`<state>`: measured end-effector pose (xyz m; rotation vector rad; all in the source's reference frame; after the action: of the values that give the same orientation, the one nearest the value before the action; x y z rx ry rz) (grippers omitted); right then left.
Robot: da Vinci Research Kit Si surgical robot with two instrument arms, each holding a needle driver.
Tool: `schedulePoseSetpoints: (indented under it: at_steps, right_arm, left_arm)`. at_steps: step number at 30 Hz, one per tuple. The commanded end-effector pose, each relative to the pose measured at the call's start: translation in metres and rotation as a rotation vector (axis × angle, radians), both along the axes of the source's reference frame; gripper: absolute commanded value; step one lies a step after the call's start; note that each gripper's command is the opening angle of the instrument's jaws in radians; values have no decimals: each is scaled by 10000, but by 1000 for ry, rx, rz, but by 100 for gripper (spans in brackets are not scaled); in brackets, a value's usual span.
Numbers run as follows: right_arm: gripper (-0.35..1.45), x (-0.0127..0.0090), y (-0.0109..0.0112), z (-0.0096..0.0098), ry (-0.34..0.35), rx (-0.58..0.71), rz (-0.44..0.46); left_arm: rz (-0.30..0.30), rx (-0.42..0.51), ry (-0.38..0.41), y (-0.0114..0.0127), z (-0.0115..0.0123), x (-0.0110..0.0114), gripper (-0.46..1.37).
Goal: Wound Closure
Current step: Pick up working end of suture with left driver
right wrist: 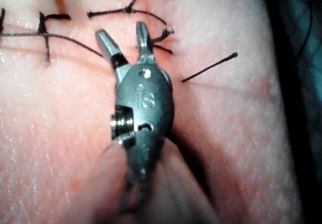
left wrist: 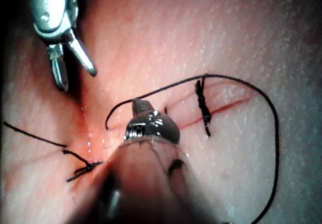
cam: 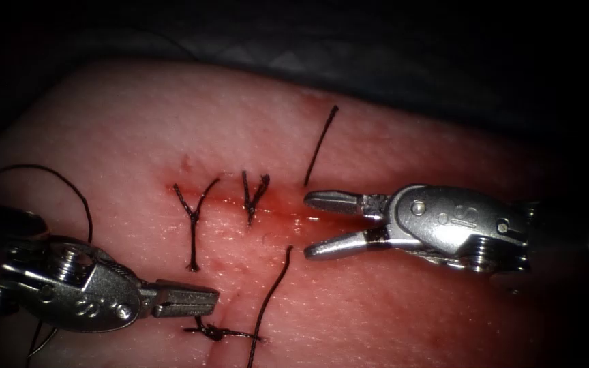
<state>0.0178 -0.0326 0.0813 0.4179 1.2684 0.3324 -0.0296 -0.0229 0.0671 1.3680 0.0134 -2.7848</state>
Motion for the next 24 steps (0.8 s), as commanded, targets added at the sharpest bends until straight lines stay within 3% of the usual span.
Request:
schedulePoseSetpoints:
  at_steps: [1,10,14,18,21,24]
  right_arm:
    - [23,0,0,-1,-1,0,2]
    - [26,0,0,-1,2,0,4]
    - [27,0,0,-1,2,0,3]
    - [27,-1,0,-1,2,0,3]
    - [27,-1,1,-1,2,0,3]
    - [27,-1,1,-1,2,0,3]
  left_arm:
    - [2,1,-1,0,0,0,-35]
    - [14,-3,-12,1,0,1,-35]
    - [51,-4,-62,-1,1,0,-35]
    - [82,-10,-99,-1,1,-1,32]
    - [97,-17,-124,0,2,-3,65]
    - [109,-43,-154,1,2,-6,72]
